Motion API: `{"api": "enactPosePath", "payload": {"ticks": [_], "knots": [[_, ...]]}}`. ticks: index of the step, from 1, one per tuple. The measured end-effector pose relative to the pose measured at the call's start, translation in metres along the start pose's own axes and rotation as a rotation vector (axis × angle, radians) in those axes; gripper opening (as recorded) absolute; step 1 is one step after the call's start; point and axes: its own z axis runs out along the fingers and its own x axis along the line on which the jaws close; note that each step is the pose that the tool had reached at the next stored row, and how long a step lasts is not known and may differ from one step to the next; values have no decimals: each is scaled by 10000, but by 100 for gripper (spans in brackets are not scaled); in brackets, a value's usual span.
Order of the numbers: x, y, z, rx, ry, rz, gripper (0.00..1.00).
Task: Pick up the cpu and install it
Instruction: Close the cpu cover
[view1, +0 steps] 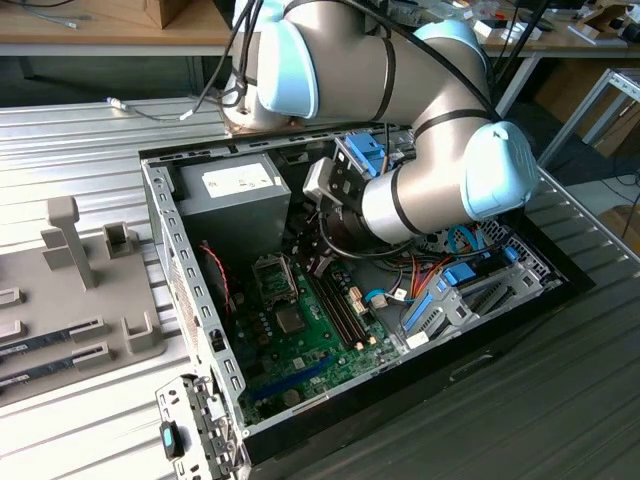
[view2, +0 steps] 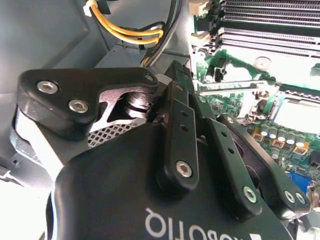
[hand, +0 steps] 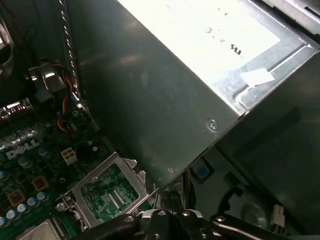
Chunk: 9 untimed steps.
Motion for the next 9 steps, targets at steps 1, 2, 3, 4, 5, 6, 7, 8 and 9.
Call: {"api": "enactPosePath", "payload": {"ticks": [1, 2, 3, 4, 5, 6, 7, 8, 9], "knots": [[14, 16, 9, 8, -8, -7, 11], [19, 23, 12, 12, -9, -11, 11], [25, 31, 15, 14, -12, -13, 11], [27, 33, 16, 19, -15, -16, 11], [29, 35, 17, 24, -18, -20, 11], [30, 38, 17, 33, -25, -26, 11], [30, 41, 14, 38, -28, -28, 11], [29, 46, 7, 40, -25, -27, 11], [27, 51, -1, 41, -27, -29, 11]]}}
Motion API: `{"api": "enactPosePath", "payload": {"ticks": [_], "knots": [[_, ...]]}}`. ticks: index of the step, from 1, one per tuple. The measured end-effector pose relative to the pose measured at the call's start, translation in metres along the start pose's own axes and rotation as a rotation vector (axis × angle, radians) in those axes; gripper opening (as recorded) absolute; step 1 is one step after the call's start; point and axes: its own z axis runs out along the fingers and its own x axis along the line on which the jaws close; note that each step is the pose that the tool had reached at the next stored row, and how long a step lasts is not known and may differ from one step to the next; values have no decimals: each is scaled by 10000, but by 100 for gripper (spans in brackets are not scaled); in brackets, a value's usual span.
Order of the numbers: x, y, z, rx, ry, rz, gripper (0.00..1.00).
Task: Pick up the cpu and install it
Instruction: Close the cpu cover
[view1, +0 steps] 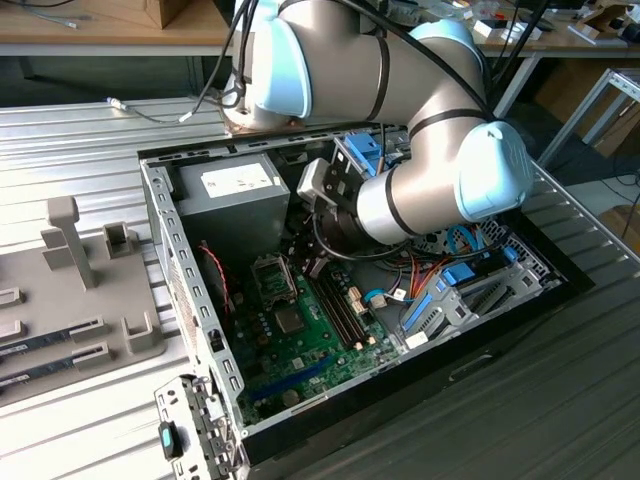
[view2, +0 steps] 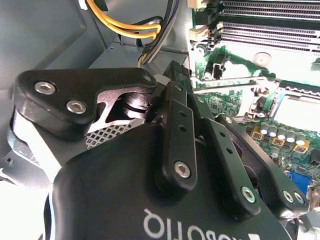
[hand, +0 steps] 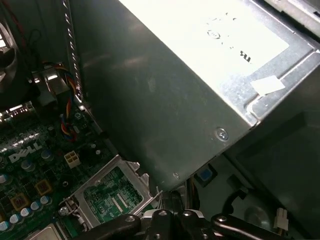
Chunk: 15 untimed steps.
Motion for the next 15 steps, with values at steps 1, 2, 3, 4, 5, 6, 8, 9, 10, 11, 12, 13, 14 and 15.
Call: {"api": "enactPosePath", "payload": {"ticks": [1, 2, 3, 4, 5, 6, 8, 9, 10, 11, 12, 13, 14, 15], "knots": [[-3, 7, -10, 1, 0, 1, 11], [-6, 15, -24, 2, -1, 0, 11], [-8, 21, -33, 3, -2, -1, 11], [-11, 27, -42, 2, -3, -2, 11], [-11, 27, -42, 1, -5, -2, 11], [-11, 27, -42, 1, -5, -2, 11], [-14, 27, -42, 12, 13, 7, 11], [-20, 30, -39, 74, 93, 40, 11], [-27, 34, -34, 172, 209, 90, 11], [-36, 38, -29, 286, 349, 150, 11], [-42, 41, -25, 396, 484, 207, 11], [-49, 43, -21, 507, 620, 264, 11], [-51, 43, -21, 541, 662, 281, 11], [-51, 43, -21, 542, 663, 282, 11]]}}
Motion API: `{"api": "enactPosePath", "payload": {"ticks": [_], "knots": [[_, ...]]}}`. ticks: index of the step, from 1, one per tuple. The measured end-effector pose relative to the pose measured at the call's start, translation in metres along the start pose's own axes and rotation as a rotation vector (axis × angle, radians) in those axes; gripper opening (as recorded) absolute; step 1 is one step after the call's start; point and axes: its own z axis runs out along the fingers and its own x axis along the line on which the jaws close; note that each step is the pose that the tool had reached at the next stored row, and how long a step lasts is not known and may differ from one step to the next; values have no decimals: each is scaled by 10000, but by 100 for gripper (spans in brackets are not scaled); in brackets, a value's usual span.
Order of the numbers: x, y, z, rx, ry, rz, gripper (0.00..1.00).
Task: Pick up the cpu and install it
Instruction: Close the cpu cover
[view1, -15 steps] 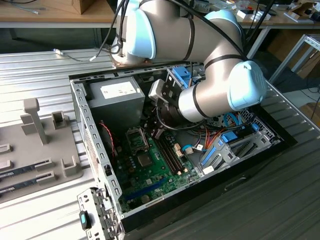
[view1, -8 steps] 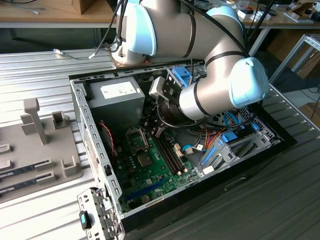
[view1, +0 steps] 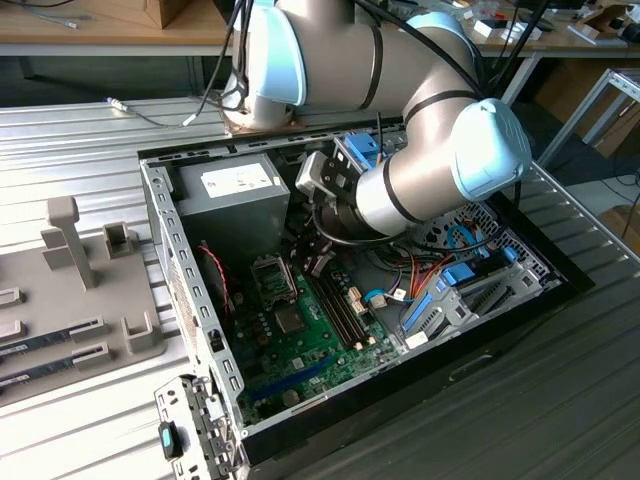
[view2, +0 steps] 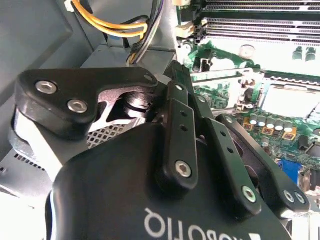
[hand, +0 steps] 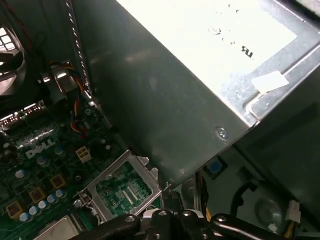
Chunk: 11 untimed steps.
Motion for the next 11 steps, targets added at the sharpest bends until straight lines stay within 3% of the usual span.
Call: {"api": "enactPosePath", "payload": {"ticks": [3, 4, 5, 7, 9, 11], "knots": [[-1, 0, 0, 5, 4, 3, 11], [-1, 1, -1, 36, 44, 20, 11], [-2, 2, 2, 135, 154, 67, 11], [-5, 2, 5, 322, 311, 123, 11], [-6, 2, 6, 512, 379, 132, 11], [-7, 2, 7, 725, 379, 106, 11]]}}
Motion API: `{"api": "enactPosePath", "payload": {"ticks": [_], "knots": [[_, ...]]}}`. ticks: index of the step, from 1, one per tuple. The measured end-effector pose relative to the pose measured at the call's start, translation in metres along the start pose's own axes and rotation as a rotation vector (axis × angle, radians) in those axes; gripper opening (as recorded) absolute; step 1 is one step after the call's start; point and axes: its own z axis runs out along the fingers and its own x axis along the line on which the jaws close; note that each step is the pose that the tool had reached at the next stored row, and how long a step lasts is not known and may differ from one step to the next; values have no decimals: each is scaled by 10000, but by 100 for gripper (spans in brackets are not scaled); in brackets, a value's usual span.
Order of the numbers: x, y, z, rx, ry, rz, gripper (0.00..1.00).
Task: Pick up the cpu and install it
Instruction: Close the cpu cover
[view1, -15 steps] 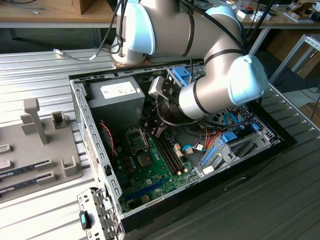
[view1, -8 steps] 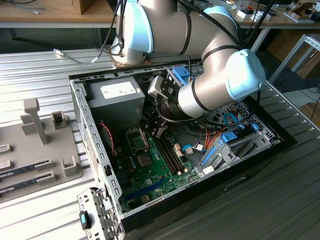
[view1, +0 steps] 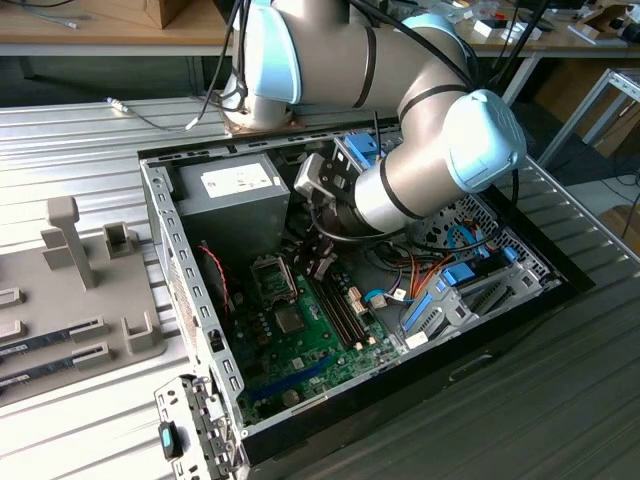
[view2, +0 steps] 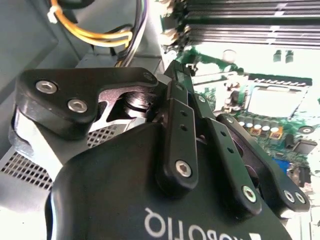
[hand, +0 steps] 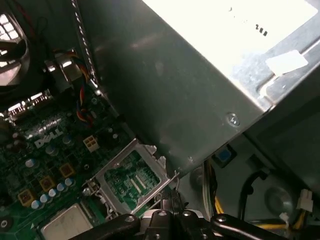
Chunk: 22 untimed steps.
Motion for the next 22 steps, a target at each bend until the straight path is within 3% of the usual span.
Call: {"api": "enactPosePath", "payload": {"ticks": [4, 13, 20, 22], "knots": [[3, 2, 2, 415, -72, -80, 11], [-18, 23, 9, 426, -80, -84, 11], [-114, 135, 61, 459, -103, -98, 11], [-108, 154, 65, 473, -111, -104, 11]]}}
